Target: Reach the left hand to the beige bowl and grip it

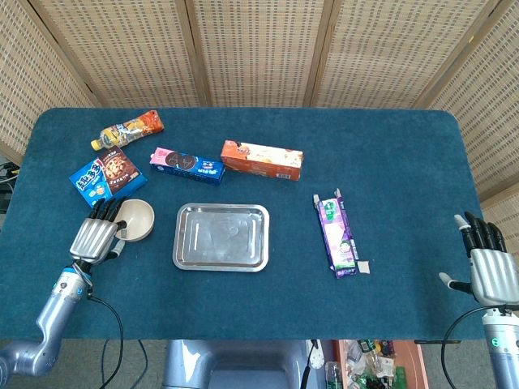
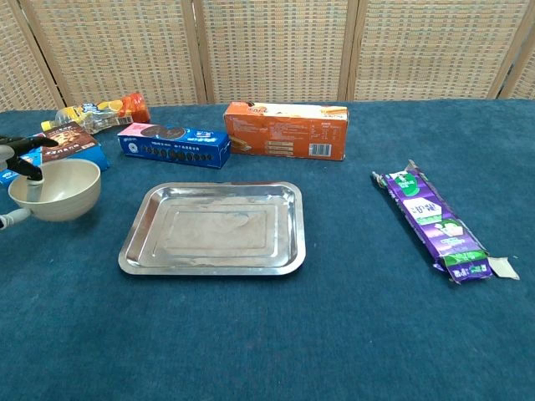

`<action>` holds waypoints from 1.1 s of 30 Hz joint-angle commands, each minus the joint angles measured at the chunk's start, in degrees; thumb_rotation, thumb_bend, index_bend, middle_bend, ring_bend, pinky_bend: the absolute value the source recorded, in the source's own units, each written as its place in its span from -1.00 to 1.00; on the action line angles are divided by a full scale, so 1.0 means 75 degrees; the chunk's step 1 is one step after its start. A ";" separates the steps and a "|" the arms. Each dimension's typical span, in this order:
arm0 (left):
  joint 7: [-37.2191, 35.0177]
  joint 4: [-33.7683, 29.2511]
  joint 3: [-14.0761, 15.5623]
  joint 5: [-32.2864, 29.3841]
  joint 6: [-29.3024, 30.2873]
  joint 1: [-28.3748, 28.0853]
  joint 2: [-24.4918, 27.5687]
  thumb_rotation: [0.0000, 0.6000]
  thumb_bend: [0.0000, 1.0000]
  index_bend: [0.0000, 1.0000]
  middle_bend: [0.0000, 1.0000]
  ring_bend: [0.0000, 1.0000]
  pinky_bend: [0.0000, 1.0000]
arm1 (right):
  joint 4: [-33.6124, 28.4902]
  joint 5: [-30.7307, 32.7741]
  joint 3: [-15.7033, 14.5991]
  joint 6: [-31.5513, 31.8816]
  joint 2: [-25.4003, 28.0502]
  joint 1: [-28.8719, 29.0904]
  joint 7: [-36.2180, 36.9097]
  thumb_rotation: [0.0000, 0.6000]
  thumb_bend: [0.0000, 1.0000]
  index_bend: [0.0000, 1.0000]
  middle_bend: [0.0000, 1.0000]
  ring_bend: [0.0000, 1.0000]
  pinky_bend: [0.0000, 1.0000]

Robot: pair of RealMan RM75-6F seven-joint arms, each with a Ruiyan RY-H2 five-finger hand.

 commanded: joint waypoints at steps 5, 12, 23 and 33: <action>0.0725 -0.1018 -0.0263 0.0305 -0.0163 -0.0622 0.0176 1.00 -0.09 0.39 -1.00 -1.00 -1.00 | 0.0033 0.0064 0.0007 -0.0067 -0.0002 0.0031 0.0010 1.00 -1.00 -1.00 -1.00 -1.00 -1.00; 0.1561 -0.0816 -0.0519 -0.0142 -0.0907 -0.1481 -0.0897 1.00 -0.09 0.39 -1.00 -1.00 -1.00 | 0.0106 0.0254 0.0074 -0.0192 0.0010 0.0075 0.0078 1.00 -1.00 -1.00 -1.00 -1.00 -1.00; 0.1779 0.0143 -0.0453 -0.0364 -0.1202 -0.2069 -0.2313 1.00 -0.09 0.39 -1.00 -1.00 -1.00 | 0.0265 0.0521 0.0145 -0.0394 0.0036 0.0114 0.0269 1.00 -1.00 -1.00 -1.00 -1.00 -1.00; 0.1608 -0.0663 -0.0366 -0.0580 -0.0824 -0.1785 -0.1730 1.00 -1.00 -1.00 -1.00 -1.00 -1.00 | 0.0230 0.0442 0.0109 -0.0356 0.0083 0.0094 0.0365 1.00 -1.00 -1.00 -1.00 -1.00 -1.00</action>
